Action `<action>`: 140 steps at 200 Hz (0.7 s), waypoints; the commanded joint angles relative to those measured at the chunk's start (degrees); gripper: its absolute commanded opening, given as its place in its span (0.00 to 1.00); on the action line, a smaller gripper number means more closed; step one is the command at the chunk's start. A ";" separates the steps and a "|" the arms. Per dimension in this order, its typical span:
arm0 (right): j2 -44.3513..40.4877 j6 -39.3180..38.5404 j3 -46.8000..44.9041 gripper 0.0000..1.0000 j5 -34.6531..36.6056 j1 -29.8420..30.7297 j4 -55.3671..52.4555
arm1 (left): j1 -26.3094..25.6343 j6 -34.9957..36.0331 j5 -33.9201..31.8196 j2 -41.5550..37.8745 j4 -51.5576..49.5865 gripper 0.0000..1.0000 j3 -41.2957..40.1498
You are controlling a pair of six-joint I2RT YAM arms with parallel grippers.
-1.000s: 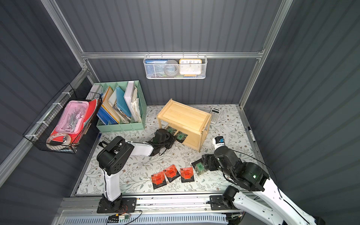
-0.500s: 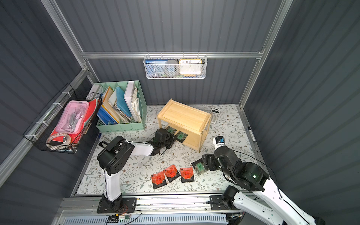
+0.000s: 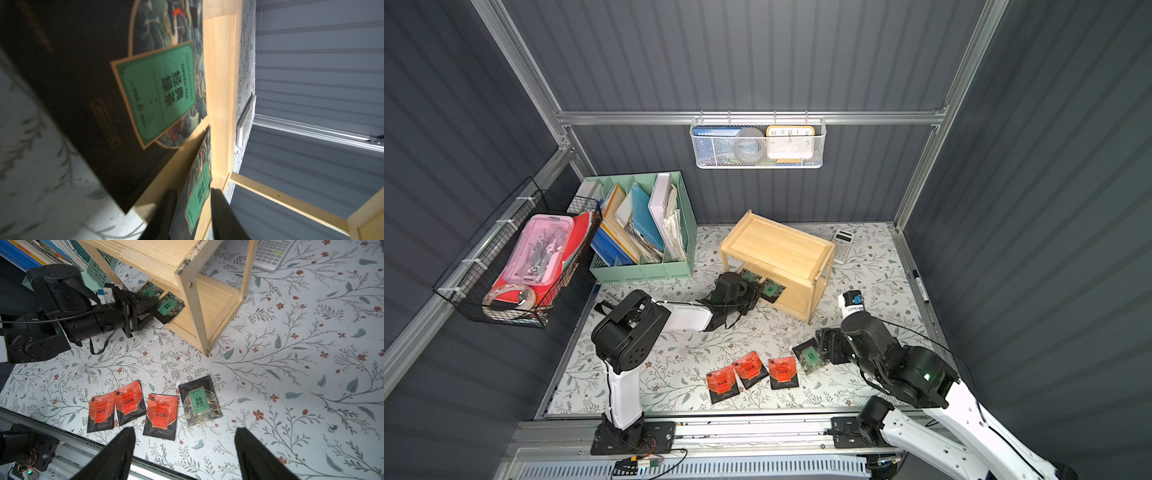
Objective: Place the tea bags on the shelf by color
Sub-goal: Place the tea bag on the shelf.
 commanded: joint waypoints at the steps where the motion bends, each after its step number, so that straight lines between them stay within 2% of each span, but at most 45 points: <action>1: -0.17 -0.29 0.85 0.81 0.18 -0.21 -0.79 | -0.32 1.35 -0.87 -0.93 -4.51 0.37 0.46; 51: 0.20 -0.35 0.66 0.81 -0.24 -0.21 -0.25 | -0.33 2.24 -1.22 -3.15 -7.18 0.47 0.33; 140: -0.03 0.06 0.00 0.82 -0.18 -0.44 -0.59 | -0.33 4.21 -3.32 -7.29 -14.20 0.58 0.57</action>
